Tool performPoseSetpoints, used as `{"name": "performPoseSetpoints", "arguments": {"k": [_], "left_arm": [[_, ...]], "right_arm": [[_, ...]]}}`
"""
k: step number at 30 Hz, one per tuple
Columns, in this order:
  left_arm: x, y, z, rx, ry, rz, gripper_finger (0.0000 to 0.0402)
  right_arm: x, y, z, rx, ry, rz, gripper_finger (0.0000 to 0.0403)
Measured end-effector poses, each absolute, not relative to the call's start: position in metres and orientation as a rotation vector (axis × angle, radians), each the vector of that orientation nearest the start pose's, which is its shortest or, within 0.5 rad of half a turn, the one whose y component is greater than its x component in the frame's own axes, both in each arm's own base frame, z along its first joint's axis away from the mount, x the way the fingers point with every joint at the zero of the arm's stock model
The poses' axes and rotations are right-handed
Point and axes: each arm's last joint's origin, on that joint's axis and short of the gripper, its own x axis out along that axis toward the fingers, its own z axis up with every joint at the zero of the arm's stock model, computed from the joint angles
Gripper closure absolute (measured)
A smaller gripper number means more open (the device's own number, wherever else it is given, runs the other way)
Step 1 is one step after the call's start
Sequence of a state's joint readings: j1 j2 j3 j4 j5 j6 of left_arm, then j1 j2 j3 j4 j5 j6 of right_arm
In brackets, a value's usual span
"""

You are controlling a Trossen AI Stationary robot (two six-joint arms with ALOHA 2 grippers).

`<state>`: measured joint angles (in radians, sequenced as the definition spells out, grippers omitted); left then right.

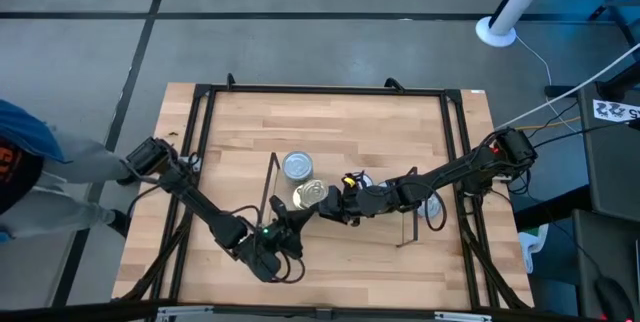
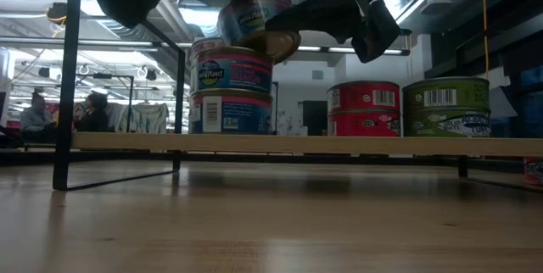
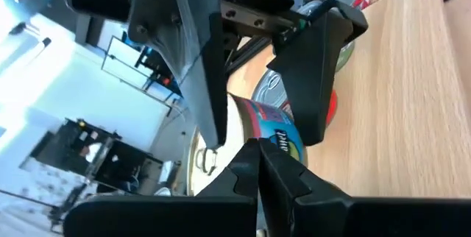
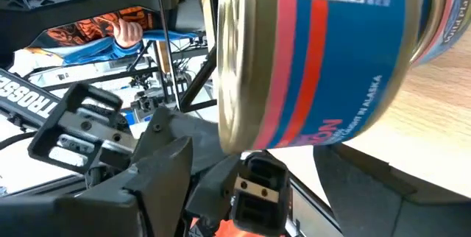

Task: Stack canned seafood by type on shelf
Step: Stack the blue pink tuna can on top of the blue pink tuna cans on the shelf, then stack the red tuna can on top of the red tuna cans on the shelf

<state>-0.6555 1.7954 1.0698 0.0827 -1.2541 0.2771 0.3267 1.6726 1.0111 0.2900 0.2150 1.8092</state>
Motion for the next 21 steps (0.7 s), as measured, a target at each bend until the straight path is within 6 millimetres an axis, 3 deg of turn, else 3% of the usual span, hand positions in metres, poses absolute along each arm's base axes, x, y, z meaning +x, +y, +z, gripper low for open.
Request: {"name": "performPoseSetpoints", "arguments": {"k": [11, 21], "left_arm": [[0.292, -0.218, 0.198, 0.841, 0.437, 0.472, 0.04], [0.291, -0.219, 0.199, 0.842, 0.432, 0.487, 0.04]], "right_arm": [[0.349, 0.111, 0.228, 1.682, 0.327, -0.26, 0.0121], [0.349, 0.111, 0.228, 1.674, 0.326, -0.26, 0.0121]]}}
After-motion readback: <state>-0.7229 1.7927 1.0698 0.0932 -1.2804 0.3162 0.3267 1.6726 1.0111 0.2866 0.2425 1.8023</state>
